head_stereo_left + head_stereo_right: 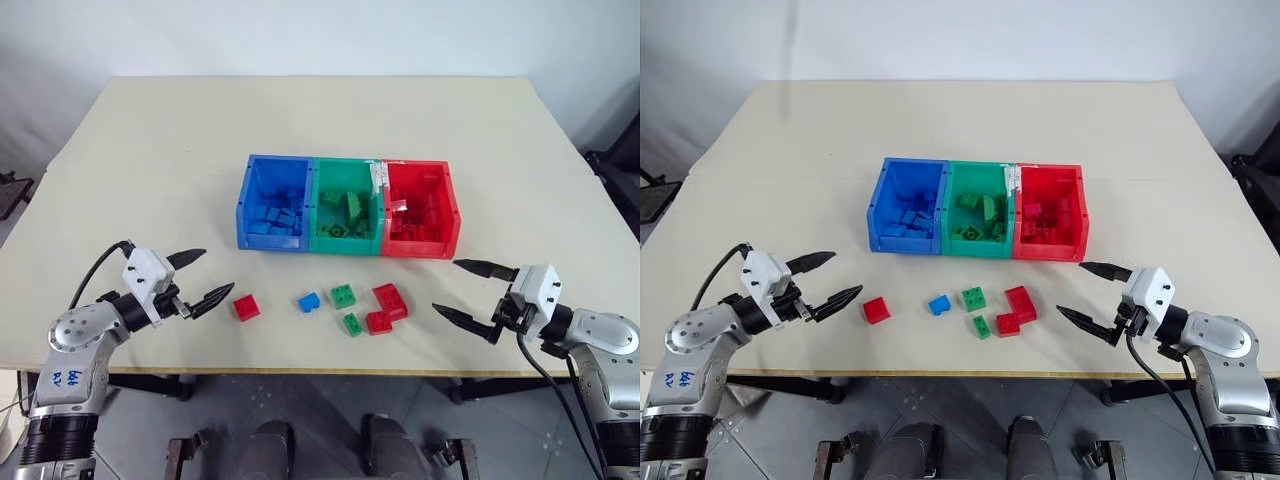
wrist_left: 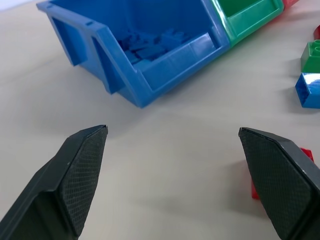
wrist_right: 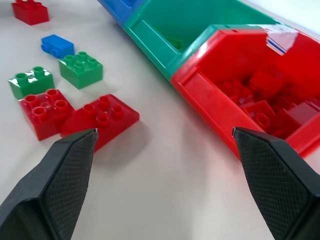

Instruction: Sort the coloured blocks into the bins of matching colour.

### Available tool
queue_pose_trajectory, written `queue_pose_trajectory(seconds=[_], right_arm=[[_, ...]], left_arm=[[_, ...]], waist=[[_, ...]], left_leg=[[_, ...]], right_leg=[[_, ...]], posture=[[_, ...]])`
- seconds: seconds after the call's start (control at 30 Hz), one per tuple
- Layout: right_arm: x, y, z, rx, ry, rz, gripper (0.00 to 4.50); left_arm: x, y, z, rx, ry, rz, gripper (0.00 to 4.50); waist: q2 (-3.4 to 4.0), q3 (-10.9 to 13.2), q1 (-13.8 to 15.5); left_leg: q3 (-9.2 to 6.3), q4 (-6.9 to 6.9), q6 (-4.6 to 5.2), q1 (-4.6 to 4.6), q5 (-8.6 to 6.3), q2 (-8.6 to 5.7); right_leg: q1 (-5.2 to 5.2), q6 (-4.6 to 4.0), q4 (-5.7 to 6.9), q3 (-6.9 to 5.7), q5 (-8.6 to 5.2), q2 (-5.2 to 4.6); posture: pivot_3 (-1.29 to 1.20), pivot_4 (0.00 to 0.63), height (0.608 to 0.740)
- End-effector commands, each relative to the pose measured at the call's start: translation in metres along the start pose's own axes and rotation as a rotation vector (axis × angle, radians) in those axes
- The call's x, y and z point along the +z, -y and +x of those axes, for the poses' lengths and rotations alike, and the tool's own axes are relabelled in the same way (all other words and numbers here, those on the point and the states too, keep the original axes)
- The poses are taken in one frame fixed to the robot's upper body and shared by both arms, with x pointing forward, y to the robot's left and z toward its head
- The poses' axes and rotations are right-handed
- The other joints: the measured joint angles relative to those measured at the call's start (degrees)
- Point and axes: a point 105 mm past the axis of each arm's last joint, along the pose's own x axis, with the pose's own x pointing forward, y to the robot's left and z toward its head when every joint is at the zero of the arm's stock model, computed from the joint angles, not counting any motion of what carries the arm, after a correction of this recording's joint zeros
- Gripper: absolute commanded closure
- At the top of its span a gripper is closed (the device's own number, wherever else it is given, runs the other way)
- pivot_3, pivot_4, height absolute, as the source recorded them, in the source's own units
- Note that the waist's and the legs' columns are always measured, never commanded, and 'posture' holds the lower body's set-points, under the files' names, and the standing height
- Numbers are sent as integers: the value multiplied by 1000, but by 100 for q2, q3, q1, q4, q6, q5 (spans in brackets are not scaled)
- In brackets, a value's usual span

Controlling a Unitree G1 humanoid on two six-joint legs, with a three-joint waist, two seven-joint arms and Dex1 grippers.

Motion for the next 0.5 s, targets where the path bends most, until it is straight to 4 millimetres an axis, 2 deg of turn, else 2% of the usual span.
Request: queue_pose_trajectory(seconds=[0.03, 0.33, 0.43, 0.5], right_arm=[[11, 0, -5, 3, 23, -38, 0], [-2, 11, -59, 8, -164, -57, 0], [-2, 9, -56, 70, -179, -47, 0], [0, 5, -44, 122, -170, -31, 0]], left_arm=[[12, 0, 1, -32, 36, 29, 35], [52, 71, 27, -449, 145, 1, 35], [58, 95, 31, -571, 147, 5, 35], [59, 102, 32, -595, 148, 2, 35]], waist=[[0, 0, -4], [0, 0, 4], [0, 0, -33], [0, 0, -73]], left_leg=[[0, 0, 0, 0, 0, 0], [-1, 6, 11, 7, -9, -6], [-1, 0, 8, 23, -12, 2], [1, 0, 4, 24, -14, 12]], right_leg=[[0, 0, 2, 0, 0, 0], [28, 7, -13, -1, 4, -7], [46, 7, -48, -5, 4, 2], [46, 6, -50, -5, 3, 10]], posture=[[0, 150, 740], [0, 150, 740], [0, 150, 740], [0, 150, 740]])
